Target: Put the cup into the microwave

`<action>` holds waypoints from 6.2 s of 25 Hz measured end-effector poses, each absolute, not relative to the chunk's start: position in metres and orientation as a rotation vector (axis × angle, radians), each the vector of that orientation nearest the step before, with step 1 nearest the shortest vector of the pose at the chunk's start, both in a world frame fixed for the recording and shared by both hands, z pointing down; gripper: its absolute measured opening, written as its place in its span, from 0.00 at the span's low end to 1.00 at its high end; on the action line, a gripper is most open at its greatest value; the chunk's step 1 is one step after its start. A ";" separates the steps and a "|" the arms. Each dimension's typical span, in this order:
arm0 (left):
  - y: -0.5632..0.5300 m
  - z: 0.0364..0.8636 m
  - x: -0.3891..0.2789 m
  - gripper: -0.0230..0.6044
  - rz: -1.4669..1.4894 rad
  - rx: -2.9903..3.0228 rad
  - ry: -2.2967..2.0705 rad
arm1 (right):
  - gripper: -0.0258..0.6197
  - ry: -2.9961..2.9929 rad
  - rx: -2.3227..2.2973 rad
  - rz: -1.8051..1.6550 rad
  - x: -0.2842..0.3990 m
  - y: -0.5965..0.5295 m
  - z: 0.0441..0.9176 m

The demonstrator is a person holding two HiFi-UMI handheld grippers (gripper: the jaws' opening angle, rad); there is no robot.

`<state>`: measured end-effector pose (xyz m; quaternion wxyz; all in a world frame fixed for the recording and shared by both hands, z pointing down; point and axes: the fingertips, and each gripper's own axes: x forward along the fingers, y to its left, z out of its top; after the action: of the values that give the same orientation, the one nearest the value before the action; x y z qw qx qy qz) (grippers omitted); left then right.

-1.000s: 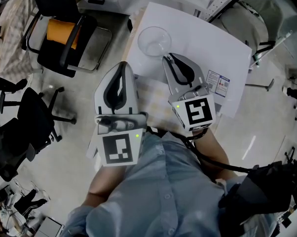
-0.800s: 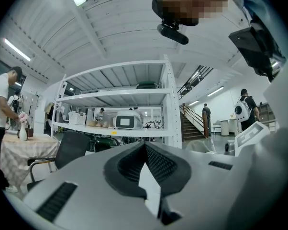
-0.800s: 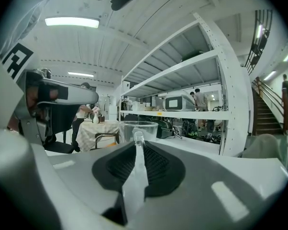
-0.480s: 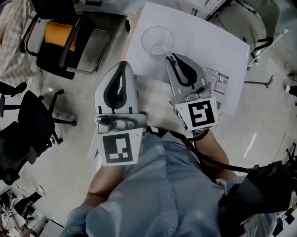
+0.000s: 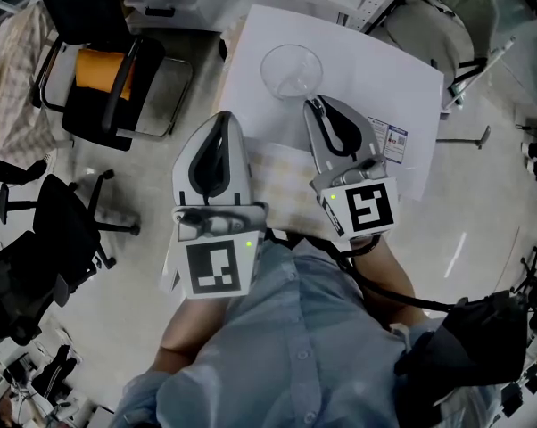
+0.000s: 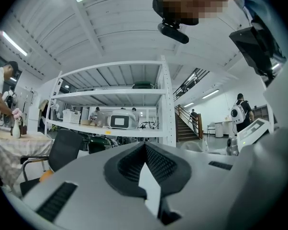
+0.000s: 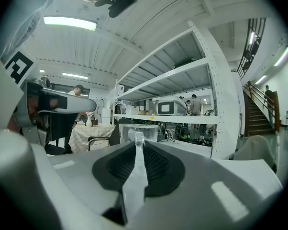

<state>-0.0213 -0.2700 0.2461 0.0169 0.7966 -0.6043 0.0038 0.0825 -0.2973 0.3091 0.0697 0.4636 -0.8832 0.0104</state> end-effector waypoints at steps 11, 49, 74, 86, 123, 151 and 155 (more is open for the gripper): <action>-0.272 0.248 -0.020 0.04 -0.034 2.562 -1.716 | 0.10 -2.620 1.541 -0.001 0.085 -0.296 0.284; -0.084 0.271 0.009 0.04 -0.104 2.558 -1.727 | 0.10 -2.665 1.558 -0.072 0.111 -0.095 0.290; -0.093 0.361 0.013 0.04 -0.085 2.567 -1.667 | 0.10 -2.633 1.547 0.060 0.107 -0.099 0.413; -0.129 0.411 0.026 0.04 -0.059 2.571 -1.629 | 0.10 -2.601 1.576 0.122 0.121 -0.133 0.478; -0.226 0.460 0.056 0.04 0.020 2.572 -1.406 | 0.10 -2.491 1.705 0.158 0.140 -0.260 0.517; -0.217 0.447 0.029 0.04 -0.011 2.553 -1.450 | 0.26 -2.394 1.729 0.079 0.129 -0.266 0.519; -0.205 0.438 0.030 0.04 -0.013 2.558 -1.454 | 0.26 -2.375 1.741 0.073 0.136 -0.254 0.514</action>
<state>0.0303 -0.2054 0.4379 0.0996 0.8651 -0.4916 -0.0042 0.1360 -0.2539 0.5144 0.0976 0.5882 -0.8025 0.0246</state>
